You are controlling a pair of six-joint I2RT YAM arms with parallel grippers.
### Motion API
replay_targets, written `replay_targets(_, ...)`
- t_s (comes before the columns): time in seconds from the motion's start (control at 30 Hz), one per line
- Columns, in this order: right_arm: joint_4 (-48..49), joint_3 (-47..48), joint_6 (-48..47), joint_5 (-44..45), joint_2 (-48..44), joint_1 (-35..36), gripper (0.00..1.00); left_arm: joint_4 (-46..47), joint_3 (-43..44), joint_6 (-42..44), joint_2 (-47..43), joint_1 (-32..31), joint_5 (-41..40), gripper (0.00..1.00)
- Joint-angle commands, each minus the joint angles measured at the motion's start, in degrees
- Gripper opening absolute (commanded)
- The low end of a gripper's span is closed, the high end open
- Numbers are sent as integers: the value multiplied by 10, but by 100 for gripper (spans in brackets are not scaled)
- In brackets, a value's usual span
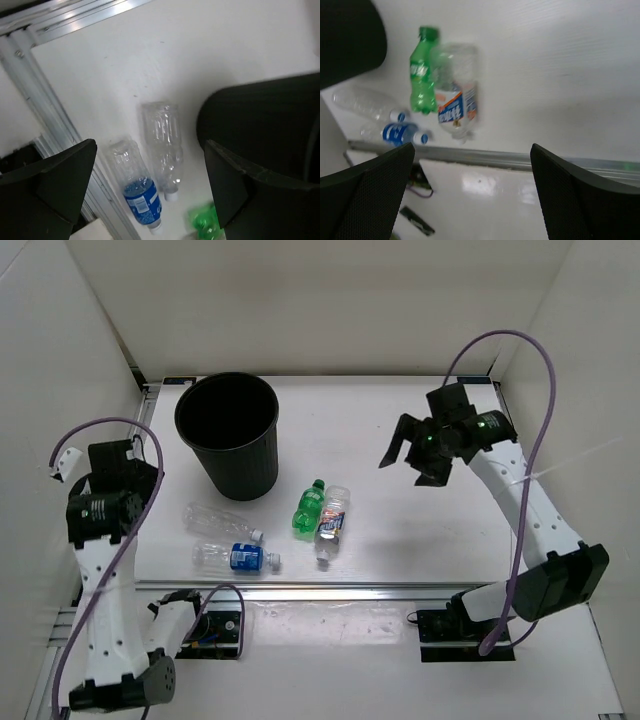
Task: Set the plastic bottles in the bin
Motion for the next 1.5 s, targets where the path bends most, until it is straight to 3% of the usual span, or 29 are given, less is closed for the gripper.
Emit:
replay_targets(0.0, 62, -22, -46, -133, 27, 20, 100, 56, 27, 163, -48, -7, 85, 100)
replay_targets(0.07, 62, -22, -51, -119, 45, 43, 100, 69, -12, 164, -83, -7, 92, 100)
replay_targets(0.13, 79, -33, -67, -133, 55, 49, 100, 57, -58, 109, -111, -7, 61, 100)
replay_targets(0.27, 119, -51, -80, -172, 97, 84, 100, 68, -79, 141, -148, -7, 61, 100)
replay_targets(0.53, 228, -102, -70, -222, 196, 107, 100, 5, -98, 76, -148, -7, 79, 100)
replay_targets(0.9, 240, -73, -82, -216, 338, 151, 100, 19, -104, 98, -131, -7, 103, 100)
replay_targets(1.0, 240, -92, -82, -210, 346, 151, 81, 25, -117, 87, -138, -7, 98, 100)
replay_targets(1.03, 246, -99, -82, -210, 340, 146, 70, 25, -117, 80, -145, -7, 92, 100)
replay_targets(1.1, 246, -119, -90, -199, 313, 146, 57, 33, -129, 60, -153, -7, 70, 100)
replay_targets(1.13, 246, -124, -90, -192, 299, 146, 44, 33, -129, 54, -153, -7, 69, 100)
replay_targets(1.17, 236, -124, -90, -181, 283, 141, 39, 40, -129, 54, -160, -7, 62, 100)
replay_targets(1.27, 190, -108, -84, -144, 195, 141, 25, 57, -141, 47, -186, -7, 62, 100)
replay_targets(1.33, 159, -70, -84, -144, 122, 141, 24, 68, -149, 47, -194, -7, 68, 100)
replay_targets(1.47, 186, 113, -110, -170, 67, 163, 20, 84, -172, 78, -200, -7, 117, 100)
